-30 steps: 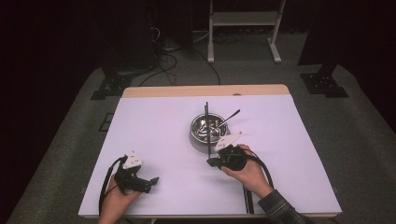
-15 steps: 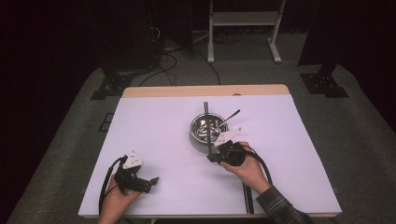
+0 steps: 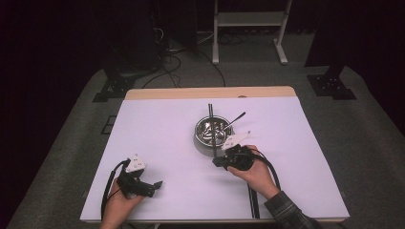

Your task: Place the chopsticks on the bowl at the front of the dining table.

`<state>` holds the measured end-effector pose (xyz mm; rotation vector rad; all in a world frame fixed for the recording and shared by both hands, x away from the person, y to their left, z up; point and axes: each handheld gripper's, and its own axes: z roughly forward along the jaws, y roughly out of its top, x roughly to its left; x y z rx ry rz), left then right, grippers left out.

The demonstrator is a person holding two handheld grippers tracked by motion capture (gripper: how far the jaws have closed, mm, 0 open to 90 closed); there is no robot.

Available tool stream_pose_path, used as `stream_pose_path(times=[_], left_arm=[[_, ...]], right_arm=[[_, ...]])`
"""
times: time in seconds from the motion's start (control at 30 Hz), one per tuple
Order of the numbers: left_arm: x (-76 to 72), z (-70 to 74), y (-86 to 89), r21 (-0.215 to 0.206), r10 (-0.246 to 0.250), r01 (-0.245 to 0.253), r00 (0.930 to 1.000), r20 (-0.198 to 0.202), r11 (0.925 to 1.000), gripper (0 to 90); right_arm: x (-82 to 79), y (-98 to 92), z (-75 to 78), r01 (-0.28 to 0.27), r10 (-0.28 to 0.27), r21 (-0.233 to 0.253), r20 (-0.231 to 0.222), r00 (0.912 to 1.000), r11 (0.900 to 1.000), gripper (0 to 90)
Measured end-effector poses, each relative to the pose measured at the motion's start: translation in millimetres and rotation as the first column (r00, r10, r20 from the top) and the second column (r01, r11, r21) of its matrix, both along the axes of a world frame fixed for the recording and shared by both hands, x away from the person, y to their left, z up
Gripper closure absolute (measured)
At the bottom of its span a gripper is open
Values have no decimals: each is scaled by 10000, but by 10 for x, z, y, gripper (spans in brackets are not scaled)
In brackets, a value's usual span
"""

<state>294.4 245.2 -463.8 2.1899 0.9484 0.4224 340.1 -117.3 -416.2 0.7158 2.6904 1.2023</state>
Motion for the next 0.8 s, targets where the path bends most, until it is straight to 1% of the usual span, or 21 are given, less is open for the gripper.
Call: stream_pose_path(times=[0.13, 0.2, 0.27, 0.37, 0.4, 0.47, 0.5, 0.53, 0.6, 0.63, 0.67, 0.73, 0.8], left_arm=[[1, 0, 0, 1, -1, 1, 10000, -6, 10000, 0], [1, 0, 0, 1, -2, 2, 10000, -7, 10000, 0], [1, 0, 0, -5, -3, 3, 10000, -6, 10000, 0], [2, 0, 0, -3, -5, 5, 10000, -12, 10000, 0], [2, 0, 0, -1, -6, 6, 10000, -11, 10000, 0], [2, 0, 0, -3, -4, 4, 10000, -10, 10000, 0], [2, 0, 0, 1, -8, 8, 10000, -9, 10000, 0], [2, 0, 0, 1, -7, 7, 10000, -9, 10000, 0], [2, 0, 0, -2, -4, 4, 10000, -11, 10000, 0], [2, 0, 0, -1, -4, 4, 10000, -9, 10000, 0], [2, 0, 0, 0, -6, 6, 10000, -8, 10000, 0], [2, 0, 0, 0, -6, 6, 10000, -9, 10000, 0], [1, 0, 0, -1, -5, 5, 10000, -7, 10000, 0]], right_arm=[[-47, -174, 22, 192, -187, 357, -138, 9997, 9992, 667], [-74, -270, 29, 436, -436, 485, -20, 9990, 9979, 575], [-98, -369, 34, 684, -686, 524, 27, 9976, 9963, 504], [-121, -525, 34, 1068, -1079, 605, 142, 9941, 9924, 414], [-129, -595, 30, 1282, -1296, 628, 184, 9914, 9898, 374], [-149, -688, 24, 1508, -1524, 652, 201, 9881, 9864, 339], [-161, -738, 18, 1638, -1657, 615, 270, 9858, 9846, 311], [-173, -785, 11, 1753, -1769, 473, 321, 9837, 9834, 287], [-201, -879, -16, 1963, -1971, 258, 319, 9799, 9802, 266], [-214, -930, -34, 2045, -2050, 215, 251, 9784, 9786, 249], [-230, -993, -59, 2179, -2181, 192, 89, 9759, 9758, 233], [-260, -1076, -101, 2356, -2356, 82, 5, 9718, 9718, 185], [-305, -1160, -161, 2430, -2429, -426, 90, 9700, 9691, 170]])
